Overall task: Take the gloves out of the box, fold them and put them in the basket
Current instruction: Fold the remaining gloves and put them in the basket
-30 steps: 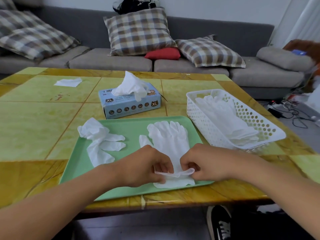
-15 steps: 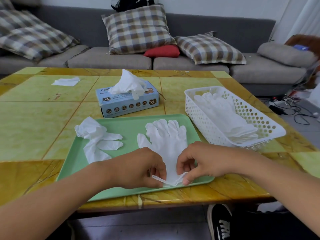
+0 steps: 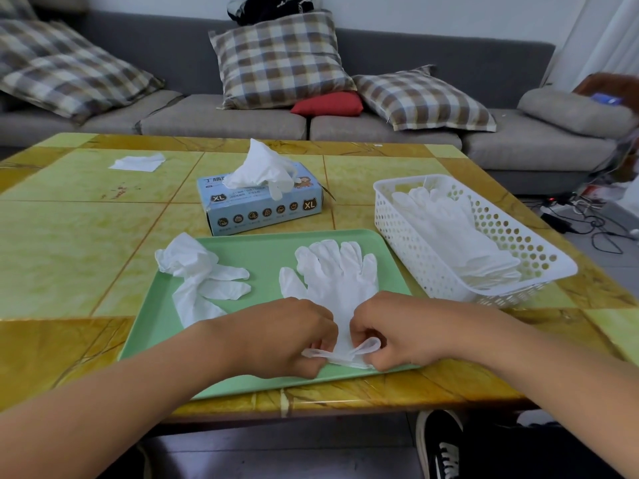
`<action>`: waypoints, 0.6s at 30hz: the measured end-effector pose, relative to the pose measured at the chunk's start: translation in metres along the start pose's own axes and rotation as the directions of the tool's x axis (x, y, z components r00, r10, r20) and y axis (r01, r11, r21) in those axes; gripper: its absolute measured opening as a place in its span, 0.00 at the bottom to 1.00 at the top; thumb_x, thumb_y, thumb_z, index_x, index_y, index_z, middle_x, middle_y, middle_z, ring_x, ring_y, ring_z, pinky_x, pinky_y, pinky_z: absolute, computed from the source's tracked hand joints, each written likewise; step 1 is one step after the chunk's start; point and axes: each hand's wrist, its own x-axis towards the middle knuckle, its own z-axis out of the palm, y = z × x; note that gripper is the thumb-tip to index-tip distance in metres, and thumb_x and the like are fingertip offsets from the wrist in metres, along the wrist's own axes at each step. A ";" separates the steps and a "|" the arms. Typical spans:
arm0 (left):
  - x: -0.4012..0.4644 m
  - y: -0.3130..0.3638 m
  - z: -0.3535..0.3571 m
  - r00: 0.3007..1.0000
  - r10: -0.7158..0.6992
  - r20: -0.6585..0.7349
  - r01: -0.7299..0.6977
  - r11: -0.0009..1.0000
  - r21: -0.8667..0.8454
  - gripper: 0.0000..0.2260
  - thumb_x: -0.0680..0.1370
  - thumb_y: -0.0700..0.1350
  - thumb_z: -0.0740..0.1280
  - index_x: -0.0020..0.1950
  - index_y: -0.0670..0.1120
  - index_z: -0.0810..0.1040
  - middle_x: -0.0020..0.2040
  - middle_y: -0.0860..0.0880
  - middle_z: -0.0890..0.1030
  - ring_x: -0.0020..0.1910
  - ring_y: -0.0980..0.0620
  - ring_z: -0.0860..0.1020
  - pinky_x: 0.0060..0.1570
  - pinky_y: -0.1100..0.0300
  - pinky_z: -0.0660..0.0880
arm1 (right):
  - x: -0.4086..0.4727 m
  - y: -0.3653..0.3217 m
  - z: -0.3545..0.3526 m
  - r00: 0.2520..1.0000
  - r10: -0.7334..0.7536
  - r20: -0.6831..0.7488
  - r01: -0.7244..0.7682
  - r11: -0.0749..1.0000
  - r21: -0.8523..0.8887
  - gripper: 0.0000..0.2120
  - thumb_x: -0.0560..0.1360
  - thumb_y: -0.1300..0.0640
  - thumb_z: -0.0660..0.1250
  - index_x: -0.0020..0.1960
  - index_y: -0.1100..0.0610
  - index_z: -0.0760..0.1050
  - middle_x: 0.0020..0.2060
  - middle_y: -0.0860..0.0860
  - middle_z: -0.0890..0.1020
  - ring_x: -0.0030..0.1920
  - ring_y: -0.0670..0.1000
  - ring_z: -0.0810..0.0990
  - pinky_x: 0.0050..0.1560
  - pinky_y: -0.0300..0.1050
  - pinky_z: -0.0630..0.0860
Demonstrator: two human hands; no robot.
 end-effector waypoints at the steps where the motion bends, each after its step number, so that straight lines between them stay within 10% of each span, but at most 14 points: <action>1: 0.000 0.000 0.002 1.000 -0.013 0.009 0.013 1.000 0.011 0.04 0.76 0.48 0.66 0.49 0.49 0.77 0.45 0.54 0.76 0.41 0.56 0.73 0.44 0.56 0.74 | 0.000 0.000 0.000 1.000 -0.005 0.012 0.005 1.000 0.004 0.06 0.75 0.56 0.68 0.51 0.55 0.80 0.41 0.45 0.79 0.41 0.46 0.77 0.42 0.43 0.75; 8: -0.002 -0.008 -0.061 0.925 -0.239 -0.294 0.063 0.862 -0.502 0.13 0.75 0.56 0.61 0.47 0.47 0.77 0.42 0.52 0.77 0.41 0.56 0.75 0.44 0.59 0.72 | -0.016 0.004 -0.042 0.976 -0.021 -0.219 0.142 0.821 0.553 0.28 0.67 0.40 0.75 0.64 0.46 0.74 0.54 0.44 0.78 0.53 0.42 0.77 0.51 0.39 0.74; 13: -0.008 -0.002 -0.103 0.910 -0.332 -0.246 -0.020 0.559 -0.829 0.10 0.76 0.46 0.62 0.47 0.40 0.78 0.41 0.49 0.81 0.43 0.54 0.79 0.47 0.61 0.76 | 0.000 -0.019 -0.037 0.797 0.104 -0.595 0.276 0.813 0.512 0.50 0.56 0.44 0.86 0.70 0.44 0.61 0.63 0.36 0.72 0.64 0.39 0.72 0.64 0.39 0.72; 18: -0.012 -0.004 -0.109 0.867 -0.443 -0.229 -0.021 0.427 -0.904 0.15 0.71 0.44 0.66 0.51 0.34 0.77 0.45 0.43 0.82 0.42 0.49 0.80 0.47 0.56 0.80 | 0.012 -0.043 -0.057 0.714 0.266 -0.647 0.498 0.457 0.737 0.17 0.69 0.57 0.78 0.57 0.59 0.83 0.52 0.54 0.87 0.54 0.54 0.85 0.57 0.52 0.82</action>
